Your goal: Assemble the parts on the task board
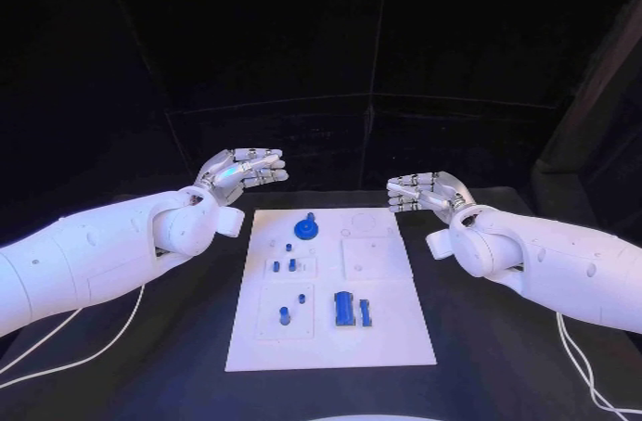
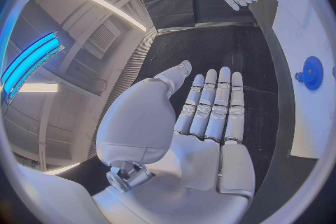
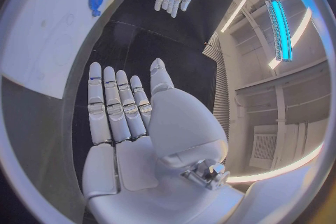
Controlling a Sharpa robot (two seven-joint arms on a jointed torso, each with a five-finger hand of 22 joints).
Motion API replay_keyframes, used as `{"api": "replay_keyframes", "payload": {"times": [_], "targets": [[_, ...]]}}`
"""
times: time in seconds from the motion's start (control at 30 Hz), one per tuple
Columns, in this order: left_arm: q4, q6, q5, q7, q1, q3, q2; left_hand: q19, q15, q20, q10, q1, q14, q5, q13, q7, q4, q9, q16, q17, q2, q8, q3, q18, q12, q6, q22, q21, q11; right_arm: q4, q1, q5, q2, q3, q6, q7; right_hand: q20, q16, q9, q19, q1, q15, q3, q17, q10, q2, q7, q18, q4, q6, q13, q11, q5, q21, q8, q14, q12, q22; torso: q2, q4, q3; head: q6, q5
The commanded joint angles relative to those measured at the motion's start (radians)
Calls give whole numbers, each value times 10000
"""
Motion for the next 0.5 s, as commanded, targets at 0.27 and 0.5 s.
{"api": "replay_keyframes", "payload": {"times": [0.27,0.5], "targets": [[-833,-408,256,190,-209,-9,523,-2211,-412,-818,-2883,-3696,-2543,-582,-621,-576,454,-661,-1377,-1294,569,-715,-1331,-530,-1041,-2595,-1316,-534,-434,-931,14,791,687,60,438,910,-708,-948,-915,-2728,-4298,-383,918,-1153,-3049,-362,-526,-537,-228,-2578,-1358,-440,-366,-873,-711,-2884,-690,-1495,-203,-9,64,413,-5],[-431,-971,150,238,-341,92,430,-3299,-642,-1231,-4343,-5575,-3912,-582,-621,-836,454,-661,-1694,-1294,569,-955,-1915,-690,-1262,-3954,-1701,-1272,-726,-394,-64,1001,529,92,-126,1053,-1059,-948,-1125,-4245,-6315,-579,1247,-1868,-4560,-529,-809,-708,-228,-3901,-2167,-665,-1108,-1575,-711,-4441,-690,-1495,-312,195,112,692,-22]]}}
